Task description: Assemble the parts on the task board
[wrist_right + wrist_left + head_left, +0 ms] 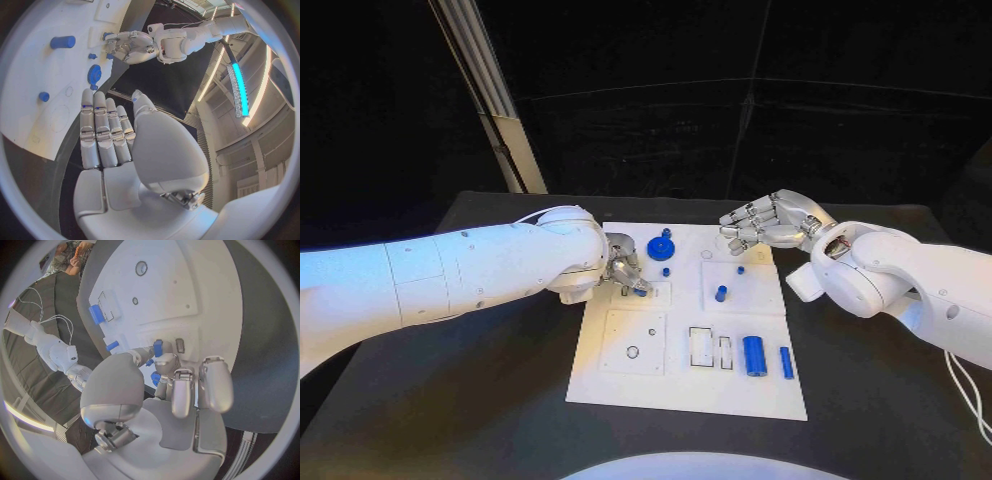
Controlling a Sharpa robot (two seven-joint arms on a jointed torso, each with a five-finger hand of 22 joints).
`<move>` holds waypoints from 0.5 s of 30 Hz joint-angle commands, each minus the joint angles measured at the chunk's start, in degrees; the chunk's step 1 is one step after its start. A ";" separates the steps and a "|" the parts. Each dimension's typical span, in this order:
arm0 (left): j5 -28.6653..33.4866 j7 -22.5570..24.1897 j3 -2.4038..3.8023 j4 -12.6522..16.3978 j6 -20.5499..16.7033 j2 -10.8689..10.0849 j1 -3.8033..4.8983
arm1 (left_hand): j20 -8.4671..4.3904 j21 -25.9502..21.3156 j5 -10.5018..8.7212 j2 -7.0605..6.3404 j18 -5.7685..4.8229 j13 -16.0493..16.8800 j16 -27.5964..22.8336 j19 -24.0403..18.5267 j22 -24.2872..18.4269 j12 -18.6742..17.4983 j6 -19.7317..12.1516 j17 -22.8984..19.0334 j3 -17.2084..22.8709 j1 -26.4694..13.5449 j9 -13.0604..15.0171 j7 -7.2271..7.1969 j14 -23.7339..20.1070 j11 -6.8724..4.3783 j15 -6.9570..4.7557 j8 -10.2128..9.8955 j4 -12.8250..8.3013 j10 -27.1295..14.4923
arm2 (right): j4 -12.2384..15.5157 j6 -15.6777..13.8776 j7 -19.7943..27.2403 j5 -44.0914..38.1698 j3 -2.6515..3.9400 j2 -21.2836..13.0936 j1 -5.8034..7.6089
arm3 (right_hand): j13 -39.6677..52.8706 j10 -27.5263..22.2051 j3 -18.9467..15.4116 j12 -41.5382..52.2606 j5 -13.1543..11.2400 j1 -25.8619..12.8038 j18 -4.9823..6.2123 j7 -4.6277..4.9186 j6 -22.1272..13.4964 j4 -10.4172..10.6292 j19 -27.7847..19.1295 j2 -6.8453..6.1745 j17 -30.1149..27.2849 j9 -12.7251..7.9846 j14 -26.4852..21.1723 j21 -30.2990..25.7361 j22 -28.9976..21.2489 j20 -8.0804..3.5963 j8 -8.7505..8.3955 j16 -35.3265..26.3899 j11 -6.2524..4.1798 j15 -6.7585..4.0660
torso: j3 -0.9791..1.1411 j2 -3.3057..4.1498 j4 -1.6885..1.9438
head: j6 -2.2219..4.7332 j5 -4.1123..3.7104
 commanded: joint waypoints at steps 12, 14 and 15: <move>0.62 -0.58 -0.05 -1.04 1.60 1.07 -0.02 | -0.31 0.55 0.10 -1.17 -0.47 0.66 0.18 0.54 0.85 0.87 1.70 15.09 2.38 -6.39 -0.31 -0.83 5.96 -0.42 -0.62 0.12 -4.10 0.81 | 0.23 0.67 0.28 0.25 0.03 0.13 0.10 | -0.01 -0.74 -0.29 0.61 2.36 -0.46 0.21 0.08 -0.47 -0.33 0.36 0.20 -0.33 -0.02 -0.50 -0.96 -0.58 0.42 -0.07 -0.13 0.16 -0.02 | 0.00 0.00 -0.03 | -0.14 0.02; 0.63 -0.61 -0.05 -1.13 1.67 1.22 -0.02 | -0.33 0.60 0.11 -1.13 -0.49 0.79 0.18 0.57 0.94 0.97 1.78 15.09 2.23 -6.54 -0.33 -0.85 5.96 -0.43 -0.64 0.10 -3.98 0.88 | 0.23 0.70 0.29 0.25 0.03 0.16 0.10 | -0.01 -0.83 -0.24 0.71 3.10 -0.44 0.22 0.08 -0.50 -0.40 0.43 0.26 -0.40 -0.01 -0.56 -1.15 -0.71 0.42 -0.05 -0.11 0.16 -0.02 | 0.01 0.01 -0.01 | -0.18 0.02; 0.64 -0.64 -0.05 -1.17 1.70 1.30 -0.02 | -0.33 0.61 0.11 -1.12 -0.49 0.80 0.18 0.57 0.95 0.99 1.79 15.09 2.20 -6.57 -0.33 -0.86 5.96 -0.43 -0.64 0.09 -3.96 0.89 | 0.22 0.71 0.30 0.25 0.03 0.18 0.10 | -0.02 -0.86 -0.23 0.75 3.33 -0.45 0.22 0.08 -0.51 -0.42 0.45 0.27 -0.43 -0.01 -0.58 -1.21 -0.76 0.42 -0.04 -0.10 0.16 -0.01 | 0.01 0.01 0.00 | -0.20 0.03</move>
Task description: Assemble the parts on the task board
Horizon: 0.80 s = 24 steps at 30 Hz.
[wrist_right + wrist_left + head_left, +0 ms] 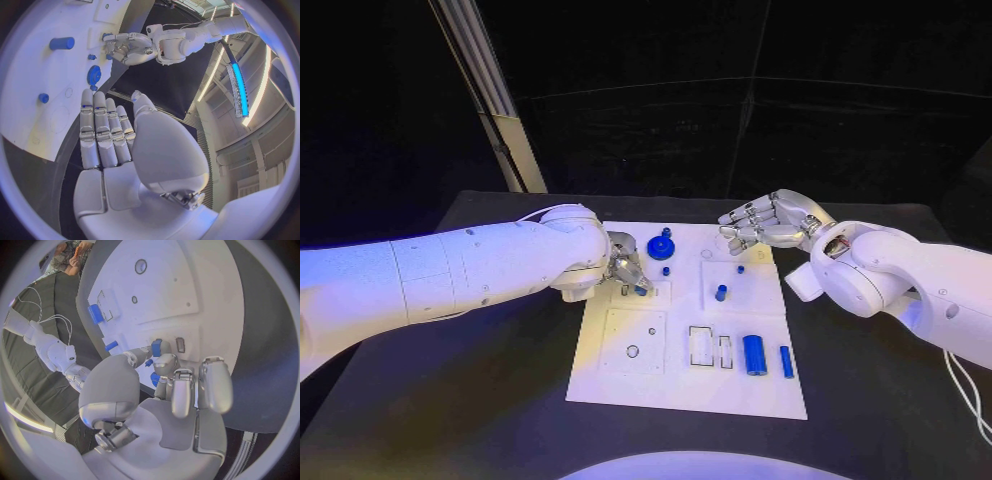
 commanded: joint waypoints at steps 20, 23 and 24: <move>0.48 -0.83 -0.01 -1.12 1.46 1.20 0.00 | -0.29 1.09 0.26 0.15 -0.77 0.98 0.18 0.85 1.47 1.07 1.64 15.09 -3.21 -4.06 -0.43 -0.19 6.11 -0.20 -0.51 -0.62 2.76 1.20 | -0.05 0.93 0.66 0.22 0.03 0.42 0.10 | -0.04 -0.66 -0.08 0.21 0.93 -0.54 0.20 0.15 -0.65 -0.29 0.29 0.22 -0.21 -0.04 -0.78 -0.64 -0.26 0.25 -0.09 -0.14 0.23 0.05 | -0.01 0.00 -0.01 | -0.24 -0.11; 0.48 -0.87 -0.01 -1.32 1.72 1.36 0.00 | -0.29 1.35 0.19 -0.21 -0.85 1.36 0.18 1.00 1.94 1.40 2.07 15.09 -4.56 -4.98 -0.45 -0.24 6.11 -0.23 -0.51 -0.56 3.54 1.47 | -0.04 0.91 0.66 0.22 0.03 0.40 0.10 | -0.04 -0.73 -0.17 0.26 0.82 -0.75 0.18 0.19 -0.70 -0.21 0.30 0.20 -0.26 -0.04 -0.85 -0.76 -0.33 0.29 -0.09 -0.14 0.27 0.10 | -0.02 -0.01 0.01 | -0.30 -0.17; 0.48 -0.89 -0.01 -1.37 1.81 1.41 0.00 | -0.30 1.39 0.19 -0.27 -0.86 1.40 0.18 1.02 2.02 1.43 2.14 15.09 -4.93 -5.12 -0.46 -0.26 6.11 -0.24 -0.52 -0.56 3.70 1.50 | -0.04 0.92 0.67 0.22 0.03 0.39 0.10 | -0.03 -0.74 -0.19 0.27 0.79 -0.79 0.18 0.19 -0.71 -0.20 0.30 0.19 -0.26 -0.04 -0.86 -0.78 -0.35 0.29 -0.09 -0.14 0.28 0.10 | -0.03 -0.01 0.02 | -0.30 -0.18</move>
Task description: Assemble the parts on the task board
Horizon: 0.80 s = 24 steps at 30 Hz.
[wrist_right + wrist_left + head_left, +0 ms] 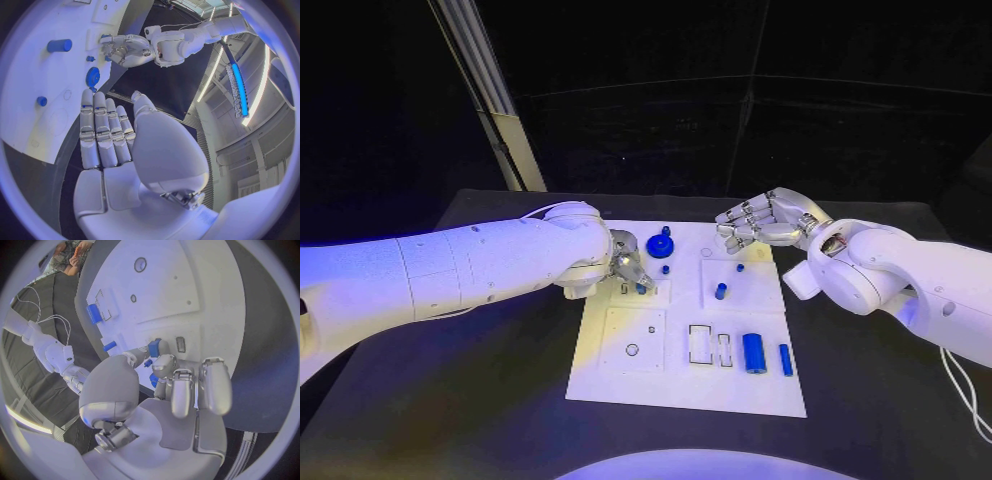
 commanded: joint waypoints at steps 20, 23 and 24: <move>0.39 -0.58 0.00 -0.50 0.93 0.36 -0.01 | -0.17 0.85 0.22 0.75 -1.02 0.29 0.18 1.03 1.15 0.48 1.27 15.09 -8.77 -2.25 -0.69 -0.18 5.96 -0.13 -0.45 -0.06 4.19 0.78 | -0.02 0.51 0.68 0.21 0.03 0.15 0.10 | -0.03 -0.62 -0.32 0.36 0.10 -0.90 0.17 0.03 -0.58 -0.04 0.33 -0.03 -0.14 -0.04 -0.53 -0.46 -0.21 0.35 -0.09 -0.13 0.11 0.17 | -0.01 -0.02 0.02 | -0.15 -0.04; 0.39 -0.62 0.00 -0.42 1.01 0.27 -0.01 | -0.18 0.94 0.26 1.09 -1.05 0.42 0.18 1.08 1.32 0.58 1.34 15.09 -9.13 -2.23 -0.73 -0.21 5.96 -0.16 -0.47 -0.02 4.48 0.87 | -0.04 0.52 0.68 0.21 0.03 0.15 0.10 | -0.03 -0.62 -0.32 0.36 0.10 -0.90 0.17 0.03 -0.58 -0.04 0.33 -0.03 -0.14 -0.04 -0.53 -0.46 -0.21 0.35 -0.09 -0.13 0.11 0.17 | -0.01 -0.02 0.02 | -0.18 -0.04; 0.40 -0.64 0.00 -0.38 1.05 0.22 -0.01 | -0.18 0.97 0.27 1.18 -1.06 0.47 0.18 1.10 1.37 0.62 1.37 15.09 -9.22 -2.22 -0.74 -0.22 5.96 -0.17 -0.47 0.00 4.55 0.90 | -0.05 0.52 0.68 0.21 0.03 0.15 0.10 | -0.03 -0.62 -0.32 0.36 0.10 -0.90 0.17 0.03 -0.58 -0.04 0.33 -0.03 -0.14 -0.04 -0.53 -0.46 -0.21 0.35 -0.09 -0.13 0.11 0.17 | -0.02 -0.02 0.02 | -0.21 -0.05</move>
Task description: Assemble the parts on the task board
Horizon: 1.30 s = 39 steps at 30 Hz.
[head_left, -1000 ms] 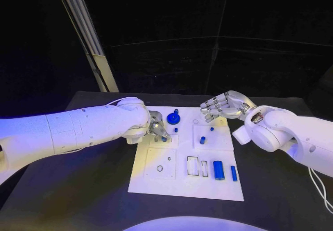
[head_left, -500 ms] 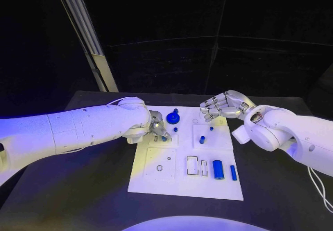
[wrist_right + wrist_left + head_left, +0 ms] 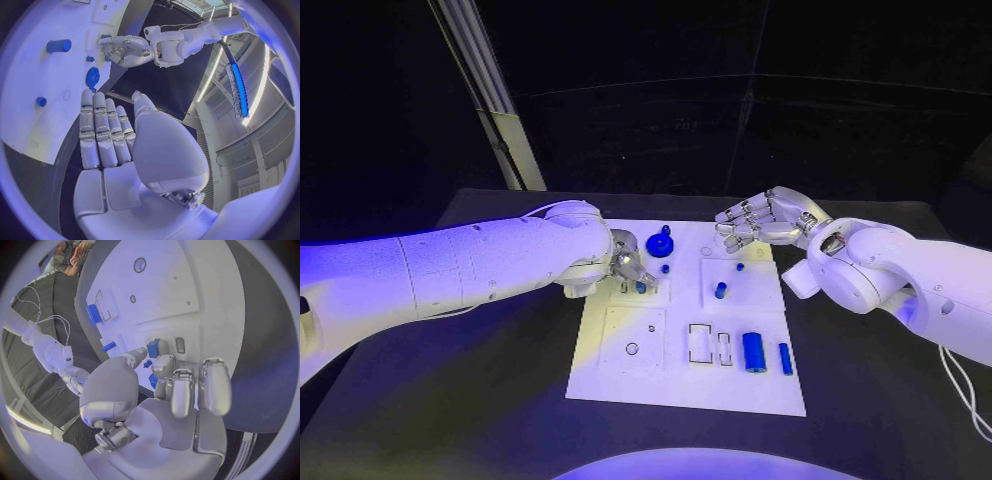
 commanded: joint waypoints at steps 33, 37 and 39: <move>2.15 0.99 0.61 2.39 -2.16 -2.71 0.45 | -0.37 0.04 -1.31 0.12 -0.95 -0.19 0.18 0.92 -0.25 0.10 0.71 15.09 -9.09 -1.54 -0.65 -0.22 5.96 -0.22 -0.65 0.31 1.63 0.60 | -0.36 0.32 0.70 0.21 0.02 0.03 0.09 | -0.02 -0.54 -0.41 0.44 0.17 -0.86 0.16 -0.14 -0.45 0.05 0.14 0.21 -0.14 -0.04 -0.42 -0.39 -0.19 0.20 -0.10 -0.13 -0.06 0.01 | -0.03 -0.05 0.02 | 0.25 -0.05; 2.77 0.91 2.27 2.90 -0.10 -3.81 1.05 | -0.24 -2.15 -1.80 0.33 -0.30 -4.73 0.18 -0.23 -3.56 -3.27 -1.47 15.09 -12.26 -0.12 -1.13 0.43 5.96 0.32 -0.35 -0.57 1.54 -2.07 | -0.59 0.35 0.70 0.21 0.02 0.05 0.09 | -0.02 -0.54 -0.41 0.44 0.17 -0.86 0.16 -0.14 -0.45 0.05 0.14 0.21 -0.14 -0.04 -0.42 -0.39 -0.19 0.20 -0.10 -0.13 -0.06 0.01 | -0.05 0.02 0.02 | 0.40 -0.24; 3.08 0.59 2.87 2.80 2.11 -4.43 1.92 | 0.17 -3.69 -2.16 0.53 0.08 -7.77 0.18 -1.04 -5.79 -5.52 -3.85 15.09 -13.67 1.86 -1.77 1.35 5.96 1.04 0.18 -1.85 1.17 -4.17 | -0.74 0.38 0.71 0.21 0.02 0.07 0.09 | -0.02 -0.54 -0.41 0.44 0.17 -0.86 0.16 -0.14 -0.45 0.05 0.14 0.21 -0.14 -0.04 -0.42 -0.39 -0.19 0.20 -0.10 -0.13 -0.06 0.01 | -0.04 0.02 0.00 | 0.43 -0.29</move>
